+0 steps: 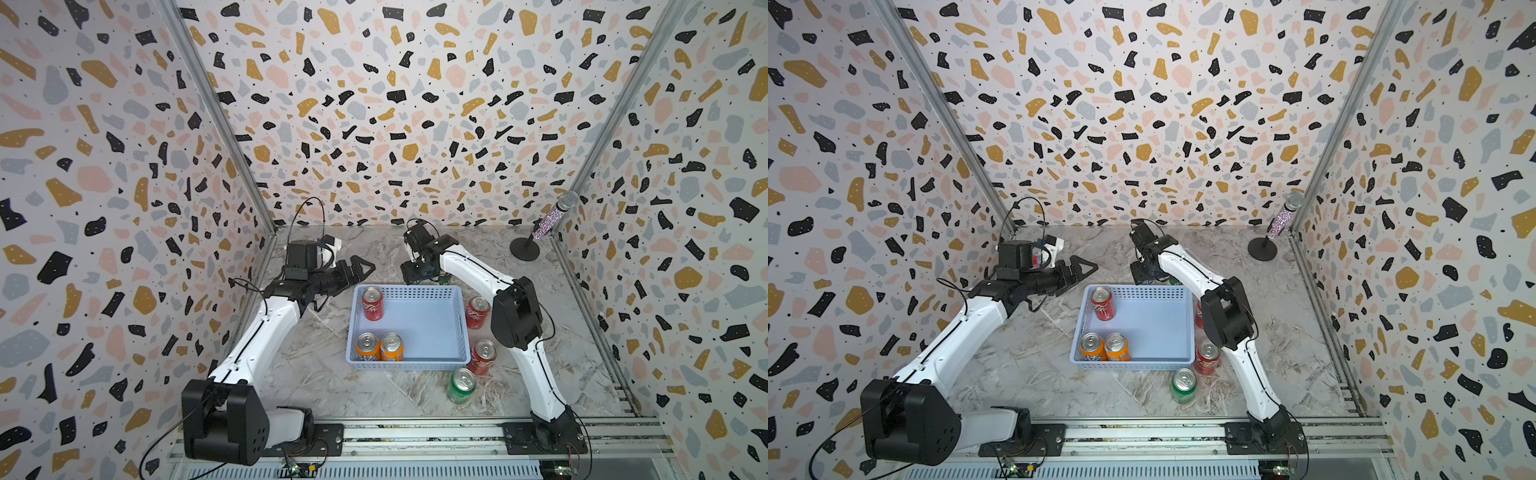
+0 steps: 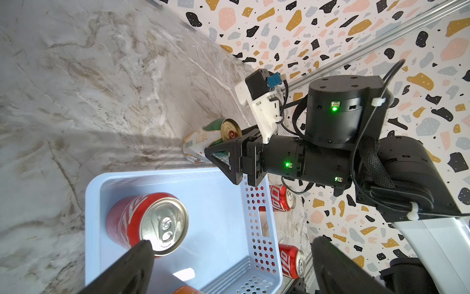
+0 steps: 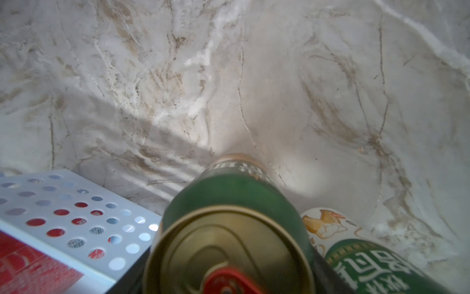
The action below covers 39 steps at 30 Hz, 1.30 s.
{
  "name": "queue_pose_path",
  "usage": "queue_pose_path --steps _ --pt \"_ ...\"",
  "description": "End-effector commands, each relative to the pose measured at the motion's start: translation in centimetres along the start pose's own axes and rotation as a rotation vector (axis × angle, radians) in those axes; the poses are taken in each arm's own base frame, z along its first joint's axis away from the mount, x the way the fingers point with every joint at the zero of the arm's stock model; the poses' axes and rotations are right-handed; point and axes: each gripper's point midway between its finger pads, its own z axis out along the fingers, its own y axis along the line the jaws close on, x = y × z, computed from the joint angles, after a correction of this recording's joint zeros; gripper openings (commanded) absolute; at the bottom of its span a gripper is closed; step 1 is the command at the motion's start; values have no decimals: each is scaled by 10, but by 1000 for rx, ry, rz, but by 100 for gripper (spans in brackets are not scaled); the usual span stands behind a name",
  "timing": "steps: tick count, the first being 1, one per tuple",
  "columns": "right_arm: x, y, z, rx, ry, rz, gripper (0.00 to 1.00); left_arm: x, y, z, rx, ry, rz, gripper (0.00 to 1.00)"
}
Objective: Take out the drinks from the basket
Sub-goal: Place the drink at the center of the board, then pick up the drink from the basket.
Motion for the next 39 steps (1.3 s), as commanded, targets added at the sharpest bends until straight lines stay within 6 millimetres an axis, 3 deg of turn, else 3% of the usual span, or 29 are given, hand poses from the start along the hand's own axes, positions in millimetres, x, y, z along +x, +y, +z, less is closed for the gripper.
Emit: queue_pose_path --steps 1,13,18,24,33,39 --pt "-8 -1 -27 2 -40 -3 66 -8 -8 -5 29 -36 31 100" --pt "-15 -1 -47 0 -78 -17 80 -8 -2 -5 13 -40 23 100" --pt "-22 -1 -68 1 -116 -22 87 -12 4 -9 -4 -61 15 100" --pt "-31 6 -106 -48 -180 -32 90 -15 12 -23 -34 -84 10 100" --pt "-13 16 -158 -138 -225 -53 89 3 43 -50 -89 -114 -114 100" --pt "7 31 -169 -239 -242 -68 90 21 50 -56 -119 -100 -131 100"
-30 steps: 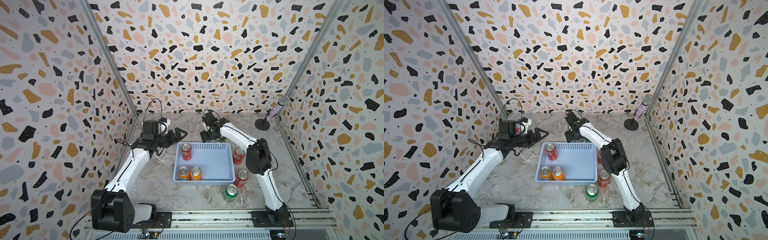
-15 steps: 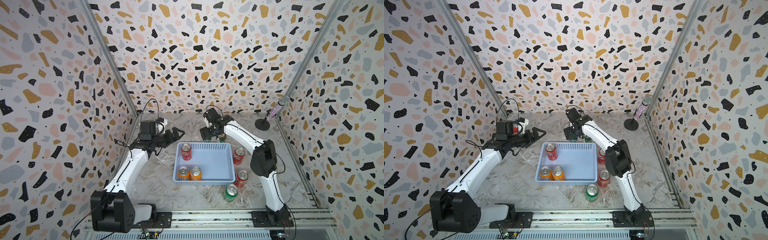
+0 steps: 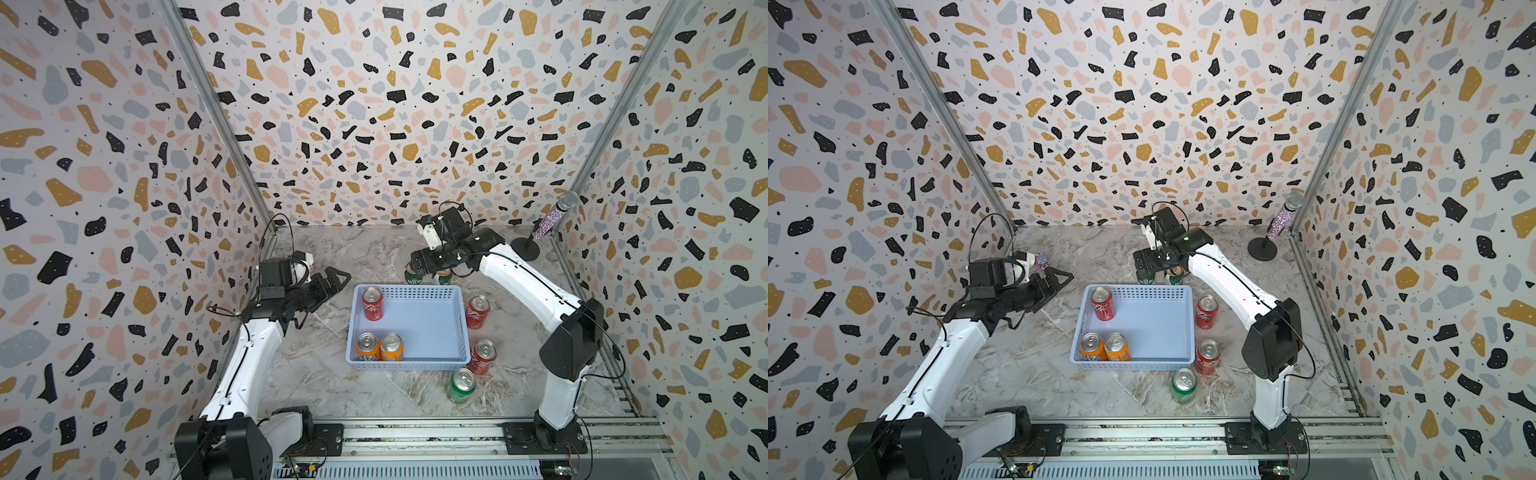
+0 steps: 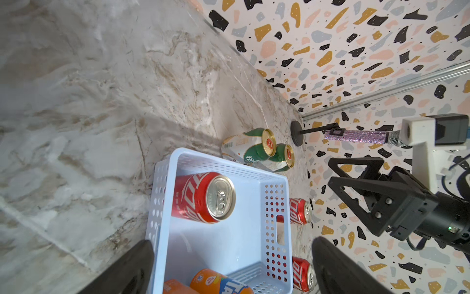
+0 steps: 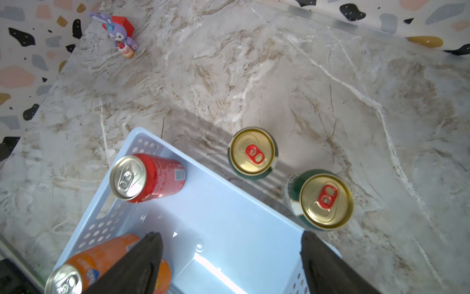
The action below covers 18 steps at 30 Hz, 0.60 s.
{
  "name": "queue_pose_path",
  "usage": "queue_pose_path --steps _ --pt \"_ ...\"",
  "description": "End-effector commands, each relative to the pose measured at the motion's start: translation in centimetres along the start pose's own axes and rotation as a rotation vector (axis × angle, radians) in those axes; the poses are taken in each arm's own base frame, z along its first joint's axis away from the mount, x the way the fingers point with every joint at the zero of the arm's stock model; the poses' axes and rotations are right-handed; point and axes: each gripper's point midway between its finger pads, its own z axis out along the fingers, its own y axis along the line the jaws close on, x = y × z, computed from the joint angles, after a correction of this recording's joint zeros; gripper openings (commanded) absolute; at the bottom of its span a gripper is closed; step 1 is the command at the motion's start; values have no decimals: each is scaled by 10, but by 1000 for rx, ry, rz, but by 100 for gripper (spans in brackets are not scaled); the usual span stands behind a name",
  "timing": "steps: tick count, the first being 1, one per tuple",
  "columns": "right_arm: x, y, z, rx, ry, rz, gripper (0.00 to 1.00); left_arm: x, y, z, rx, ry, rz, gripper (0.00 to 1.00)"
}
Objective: Take out the drinks from the basket
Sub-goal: Pick up the drink from the basket.
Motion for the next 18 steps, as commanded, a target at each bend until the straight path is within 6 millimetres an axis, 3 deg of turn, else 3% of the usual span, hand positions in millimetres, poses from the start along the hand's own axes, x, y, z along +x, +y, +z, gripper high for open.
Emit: queue_pose_path --steps 1,9,18 --pt "1 19 -14 -84 -42 -23 90 8 3 -6 -8 -1 3 100" --pt "23 54 12 -115 7 -96 96 12 15 -8 -48 -9 5 100" --pt "17 105 51 -166 38 -135 97 2 41 -7 -88 -16 -101 100"
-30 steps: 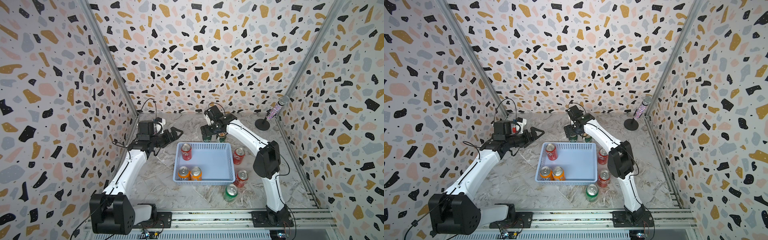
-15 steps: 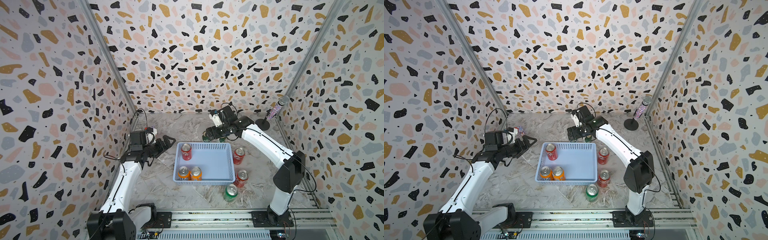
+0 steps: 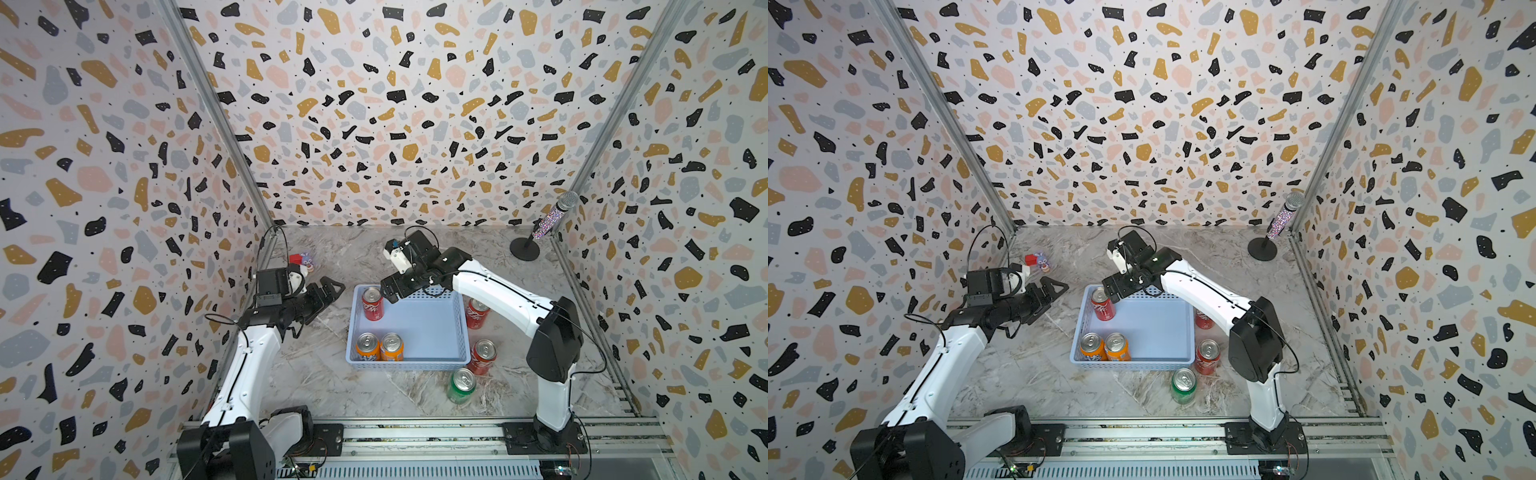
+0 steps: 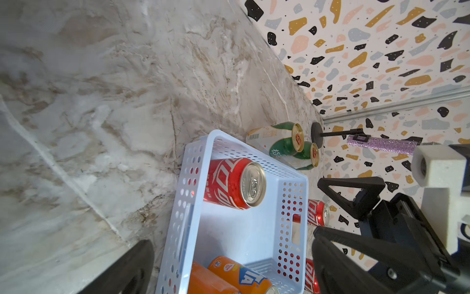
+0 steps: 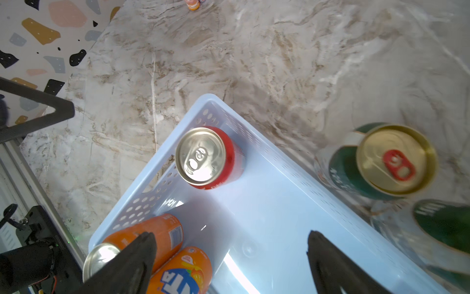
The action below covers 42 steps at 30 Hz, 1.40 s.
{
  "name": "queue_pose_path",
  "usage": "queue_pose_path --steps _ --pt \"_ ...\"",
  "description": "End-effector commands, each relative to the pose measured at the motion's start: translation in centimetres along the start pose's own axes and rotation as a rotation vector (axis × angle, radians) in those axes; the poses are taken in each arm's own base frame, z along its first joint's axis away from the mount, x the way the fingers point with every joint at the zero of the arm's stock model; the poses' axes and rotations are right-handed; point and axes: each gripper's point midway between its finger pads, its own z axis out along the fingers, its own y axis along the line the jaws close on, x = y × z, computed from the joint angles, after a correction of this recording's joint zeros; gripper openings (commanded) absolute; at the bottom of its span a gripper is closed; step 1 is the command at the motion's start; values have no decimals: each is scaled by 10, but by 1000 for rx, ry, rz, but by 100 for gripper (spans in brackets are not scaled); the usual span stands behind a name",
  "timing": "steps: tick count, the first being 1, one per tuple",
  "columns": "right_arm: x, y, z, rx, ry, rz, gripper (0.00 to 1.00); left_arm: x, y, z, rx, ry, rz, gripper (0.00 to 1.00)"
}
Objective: Take out the drinks from the basket
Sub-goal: Pick up the drink from the basket.
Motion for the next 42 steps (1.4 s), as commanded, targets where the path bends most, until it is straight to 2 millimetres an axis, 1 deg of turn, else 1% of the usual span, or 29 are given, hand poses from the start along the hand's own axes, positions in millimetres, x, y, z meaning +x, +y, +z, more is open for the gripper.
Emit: queue_pose_path --steps 1,3,10,19,23,27,35,40,42 --pt "-13 14 1 -14 -27 -5 97 -6 3 -2 5 -16 -16 100" --pt "-15 19 8 -9 -21 -16 97 -8 4 -4 4 -26 -16 100" --pt "-9 23 32 16 28 -36 98 -11 4 -9 -4 -51 -9 100" --pt "-9 19 55 58 46 -34 98 -12 4 -10 2 -52 -12 100" --pt "-8 15 69 75 52 -20 97 -12 3 -10 7 -52 -11 100" --pt "-3 15 80 82 73 -21 96 -12 4 -11 6 -54 -12 100" --pt "4 13 93 97 92 -15 94 -12 4 -11 10 -51 -19 100" --pt "8 9 97 115 102 -17 90 -12 5 -10 9 -50 -21 100" --pt "6 6 95 128 97 -16 87 -11 5 -10 9 -47 -22 100"
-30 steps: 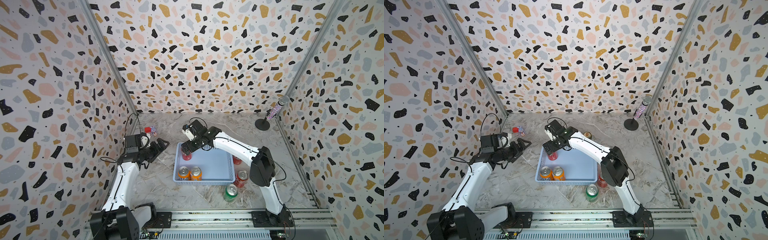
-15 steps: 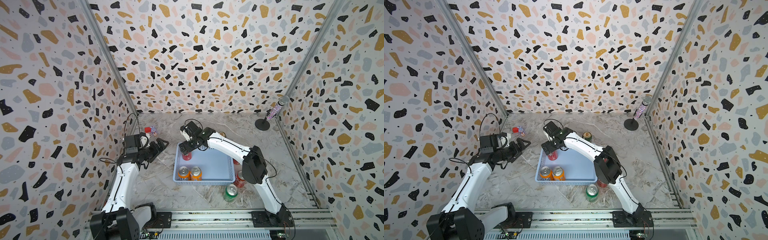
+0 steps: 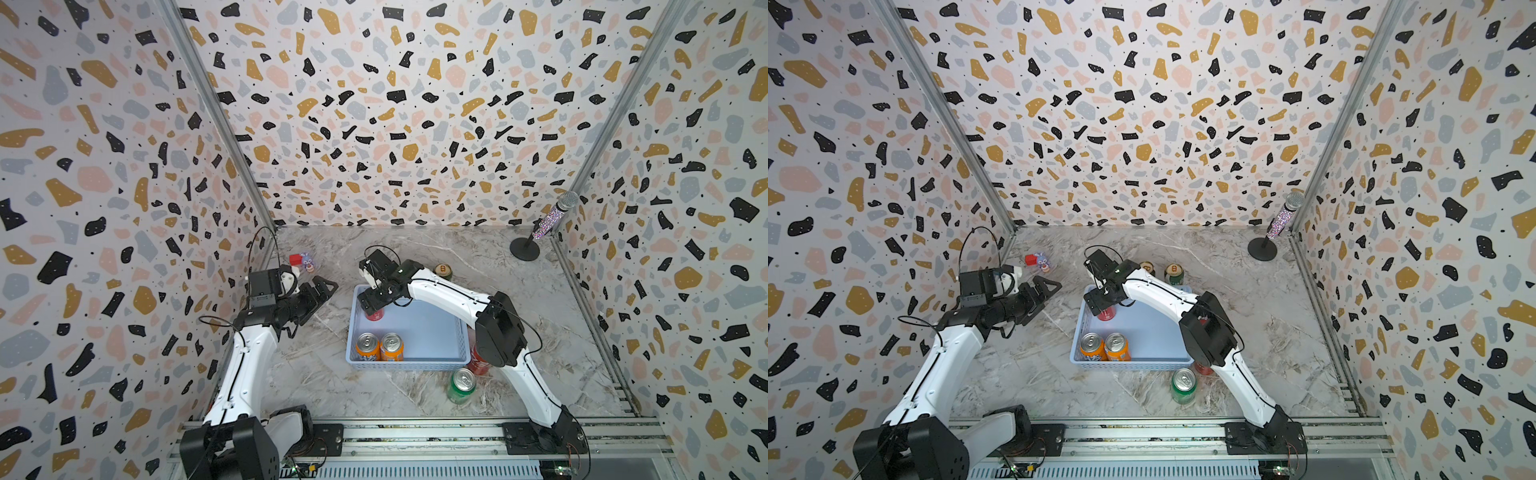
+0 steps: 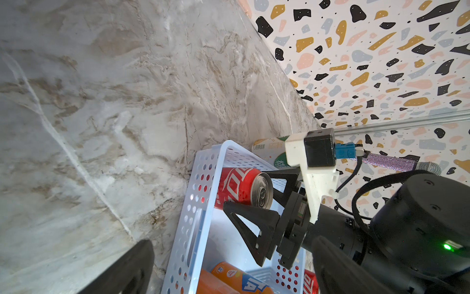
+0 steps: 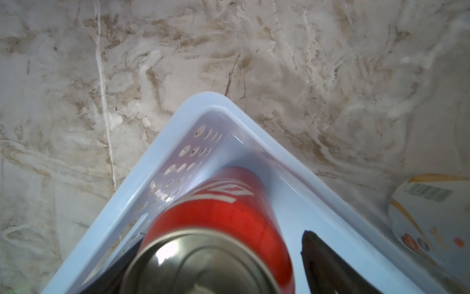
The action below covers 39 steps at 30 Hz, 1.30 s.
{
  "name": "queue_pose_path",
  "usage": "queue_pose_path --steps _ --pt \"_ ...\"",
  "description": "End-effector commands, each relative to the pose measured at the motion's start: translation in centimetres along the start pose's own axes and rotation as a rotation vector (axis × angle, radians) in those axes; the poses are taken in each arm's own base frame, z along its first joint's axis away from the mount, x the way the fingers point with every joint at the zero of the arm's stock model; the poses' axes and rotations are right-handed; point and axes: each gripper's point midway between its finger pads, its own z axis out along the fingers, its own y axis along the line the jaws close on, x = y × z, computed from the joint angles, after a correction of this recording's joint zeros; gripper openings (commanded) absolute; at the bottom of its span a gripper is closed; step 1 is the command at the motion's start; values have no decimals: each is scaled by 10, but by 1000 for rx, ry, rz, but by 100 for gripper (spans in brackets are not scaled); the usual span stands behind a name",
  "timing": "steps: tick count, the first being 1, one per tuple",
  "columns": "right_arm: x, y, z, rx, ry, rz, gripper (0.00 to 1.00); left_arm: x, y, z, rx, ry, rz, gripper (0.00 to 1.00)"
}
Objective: Take out the drinks from the basket
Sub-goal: Pick up the drink from the basket, then place the drink at the center of the board.
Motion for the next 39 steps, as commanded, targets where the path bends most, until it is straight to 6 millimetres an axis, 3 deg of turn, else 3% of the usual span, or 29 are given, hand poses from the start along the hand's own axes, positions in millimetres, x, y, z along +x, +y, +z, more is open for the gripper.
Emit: queue_pose_path --steps 1,10,15,22,27,32,39 --pt "-9 0 -13 29 -29 2 84 -3 -3 -2 18 -14 12 100" --pt "-14 0 -29 31 -56 -16 54 -2 -1 0 20 -5 2 100" --pt "-24 -3 -57 58 -107 -5 35 -2 -3 -1 29 -12 6 100" --pt "-48 -9 -109 105 -222 -4 33 -2 -10 -3 42 -29 23 100" --pt "-64 -14 -134 143 -286 -30 33 3 -35 6 94 30 64 100" --pt "-77 -44 -141 234 -311 -23 33 12 -60 21 148 114 111 100" --pt "-88 -76 -129 249 -309 32 32 9 -59 24 133 101 152 100"
